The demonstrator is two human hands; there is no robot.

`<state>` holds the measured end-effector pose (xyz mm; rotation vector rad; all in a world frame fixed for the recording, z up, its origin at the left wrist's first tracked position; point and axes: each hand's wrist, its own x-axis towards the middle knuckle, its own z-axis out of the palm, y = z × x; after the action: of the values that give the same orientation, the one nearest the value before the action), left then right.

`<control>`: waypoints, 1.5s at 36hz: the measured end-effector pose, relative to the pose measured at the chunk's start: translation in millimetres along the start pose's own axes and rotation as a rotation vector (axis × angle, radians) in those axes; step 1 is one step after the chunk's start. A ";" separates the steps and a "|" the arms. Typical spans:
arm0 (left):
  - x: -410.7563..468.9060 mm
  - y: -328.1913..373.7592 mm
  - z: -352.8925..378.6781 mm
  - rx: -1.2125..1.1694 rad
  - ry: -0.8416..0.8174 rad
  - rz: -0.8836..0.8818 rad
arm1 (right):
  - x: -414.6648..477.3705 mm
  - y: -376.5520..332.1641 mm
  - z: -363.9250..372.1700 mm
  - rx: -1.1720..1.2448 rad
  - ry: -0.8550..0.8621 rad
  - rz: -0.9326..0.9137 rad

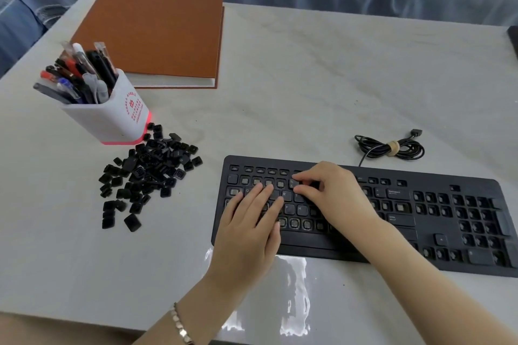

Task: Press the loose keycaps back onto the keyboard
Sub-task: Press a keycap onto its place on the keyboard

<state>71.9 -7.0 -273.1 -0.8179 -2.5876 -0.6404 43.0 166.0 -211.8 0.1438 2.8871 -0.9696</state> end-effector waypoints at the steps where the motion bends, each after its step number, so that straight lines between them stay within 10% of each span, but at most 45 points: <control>1: 0.4 0.1 0.0 0.004 0.004 -0.002 | 0.3 -1.1 -1.0 -0.015 -0.017 0.003; 15: 1.0 -1.0 1.6 0.013 0.015 0.002 | -10.9 -5.9 10.4 -0.011 0.098 0.036; 22: 0.6 -1.4 -0.4 0.015 0.005 -0.006 | -29.1 -13.9 39.4 -0.549 0.275 -0.249; 39: 2.0 -0.6 -0.1 -0.002 -0.015 -0.008 | -39.5 1.5 38.1 -0.207 0.347 -0.243; 54: 1.6 -0.7 -0.4 0.007 -0.006 -0.006 | -37.7 -9.0 36.5 -0.563 0.327 -0.154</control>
<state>70.3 -7.0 -272.3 -0.8114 -2.5970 -0.6314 81.5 134.5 -231.0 0.0376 3.3782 -0.1188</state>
